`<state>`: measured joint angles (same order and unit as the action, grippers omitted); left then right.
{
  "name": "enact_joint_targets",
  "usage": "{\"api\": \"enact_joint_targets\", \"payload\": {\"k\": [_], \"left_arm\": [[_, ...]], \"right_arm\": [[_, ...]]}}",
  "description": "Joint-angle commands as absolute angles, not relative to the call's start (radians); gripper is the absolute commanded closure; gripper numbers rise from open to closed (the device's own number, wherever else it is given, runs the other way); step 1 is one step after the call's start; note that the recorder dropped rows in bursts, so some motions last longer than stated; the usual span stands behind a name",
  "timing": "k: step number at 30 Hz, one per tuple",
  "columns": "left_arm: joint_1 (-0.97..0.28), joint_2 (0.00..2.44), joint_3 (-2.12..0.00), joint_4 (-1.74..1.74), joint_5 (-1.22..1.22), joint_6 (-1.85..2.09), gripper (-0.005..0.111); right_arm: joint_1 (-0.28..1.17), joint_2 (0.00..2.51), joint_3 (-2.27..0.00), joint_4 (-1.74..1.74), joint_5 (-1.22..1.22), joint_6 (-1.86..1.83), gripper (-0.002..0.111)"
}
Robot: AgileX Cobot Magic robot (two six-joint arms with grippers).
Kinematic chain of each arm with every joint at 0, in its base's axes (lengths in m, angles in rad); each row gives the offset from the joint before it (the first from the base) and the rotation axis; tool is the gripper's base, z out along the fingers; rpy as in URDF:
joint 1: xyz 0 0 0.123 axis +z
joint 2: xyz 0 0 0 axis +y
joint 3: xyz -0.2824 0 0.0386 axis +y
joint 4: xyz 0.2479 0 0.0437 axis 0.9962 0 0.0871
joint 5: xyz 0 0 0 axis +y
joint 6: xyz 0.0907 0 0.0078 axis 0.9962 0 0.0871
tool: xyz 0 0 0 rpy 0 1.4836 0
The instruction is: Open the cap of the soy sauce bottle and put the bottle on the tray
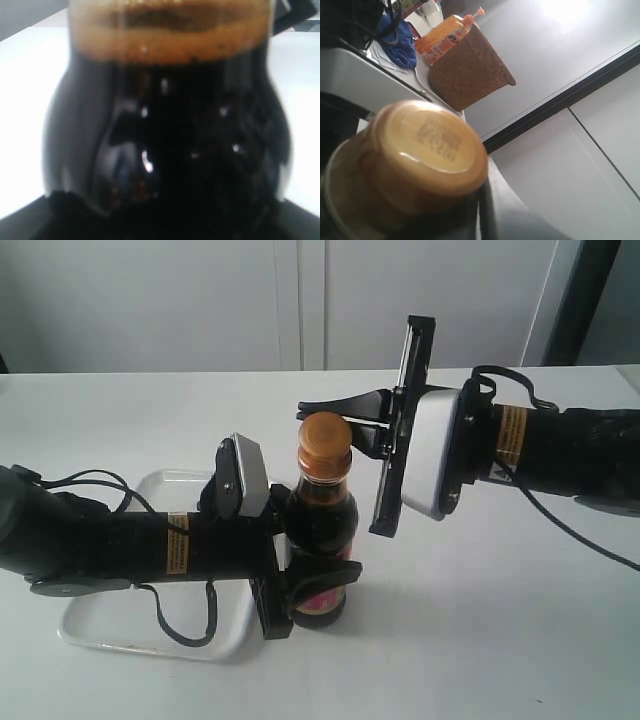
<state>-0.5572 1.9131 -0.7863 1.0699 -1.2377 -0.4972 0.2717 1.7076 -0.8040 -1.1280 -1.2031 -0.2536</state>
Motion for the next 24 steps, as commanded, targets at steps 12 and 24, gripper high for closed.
{"api": "enact_joint_targets", "payload": {"k": [12, 24], "left_arm": [[-0.56, 1.912, -0.781, 1.068, -1.221, -0.518, 0.107], [-0.56, 1.912, -0.781, 1.064, -1.221, -0.522, 0.107]], "right_arm": [[0.279, 1.495, -0.694, -1.199, -1.221, -0.232, 0.108], [0.313, 1.258, -0.637, -1.231, -1.221, -0.05, 0.108]]}}
